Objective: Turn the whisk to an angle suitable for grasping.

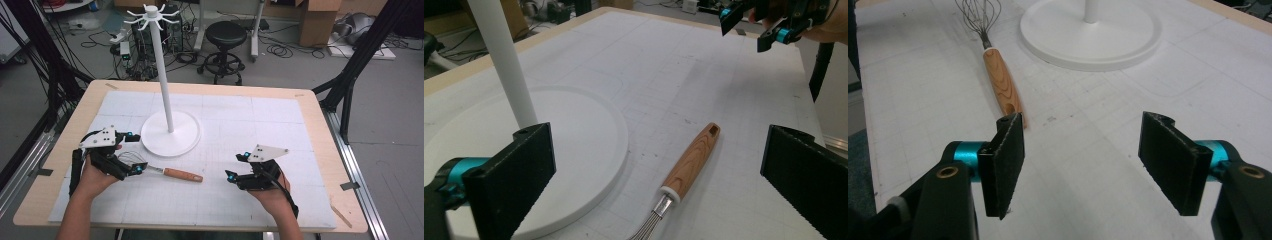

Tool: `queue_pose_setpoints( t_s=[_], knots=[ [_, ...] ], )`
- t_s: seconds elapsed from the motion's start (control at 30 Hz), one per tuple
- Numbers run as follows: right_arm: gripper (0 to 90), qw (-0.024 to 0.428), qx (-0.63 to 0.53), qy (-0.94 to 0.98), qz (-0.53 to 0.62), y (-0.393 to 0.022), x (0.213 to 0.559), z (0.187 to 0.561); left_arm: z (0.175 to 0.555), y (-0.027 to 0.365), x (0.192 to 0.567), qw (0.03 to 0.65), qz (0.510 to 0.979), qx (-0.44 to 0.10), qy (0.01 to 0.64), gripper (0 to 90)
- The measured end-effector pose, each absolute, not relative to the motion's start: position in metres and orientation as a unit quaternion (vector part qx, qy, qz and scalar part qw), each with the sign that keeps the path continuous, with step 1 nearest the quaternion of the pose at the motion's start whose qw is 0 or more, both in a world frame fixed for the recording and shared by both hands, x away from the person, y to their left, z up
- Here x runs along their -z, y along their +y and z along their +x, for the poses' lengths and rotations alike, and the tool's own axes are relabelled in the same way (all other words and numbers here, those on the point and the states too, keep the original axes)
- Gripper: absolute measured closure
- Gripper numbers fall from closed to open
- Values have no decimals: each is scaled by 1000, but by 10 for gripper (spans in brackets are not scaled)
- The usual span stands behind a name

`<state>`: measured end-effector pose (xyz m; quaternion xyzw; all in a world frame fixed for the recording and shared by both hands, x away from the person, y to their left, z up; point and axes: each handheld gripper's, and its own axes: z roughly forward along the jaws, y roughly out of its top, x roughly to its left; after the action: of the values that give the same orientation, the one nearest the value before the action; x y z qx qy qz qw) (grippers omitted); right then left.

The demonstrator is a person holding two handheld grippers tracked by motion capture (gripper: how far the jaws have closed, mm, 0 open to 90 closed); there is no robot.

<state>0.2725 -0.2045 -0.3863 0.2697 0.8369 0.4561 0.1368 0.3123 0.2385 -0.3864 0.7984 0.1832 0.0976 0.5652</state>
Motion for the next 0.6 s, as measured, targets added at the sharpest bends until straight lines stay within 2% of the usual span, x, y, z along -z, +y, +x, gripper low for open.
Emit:
queue_pose_setpoints(
  t_s=[0.6],
  knots=[
    [233, 140, -489, 812, 286, -242, 386, 265, 313, 233, 387, 565, 802, -87, 174, 17]
  ],
)
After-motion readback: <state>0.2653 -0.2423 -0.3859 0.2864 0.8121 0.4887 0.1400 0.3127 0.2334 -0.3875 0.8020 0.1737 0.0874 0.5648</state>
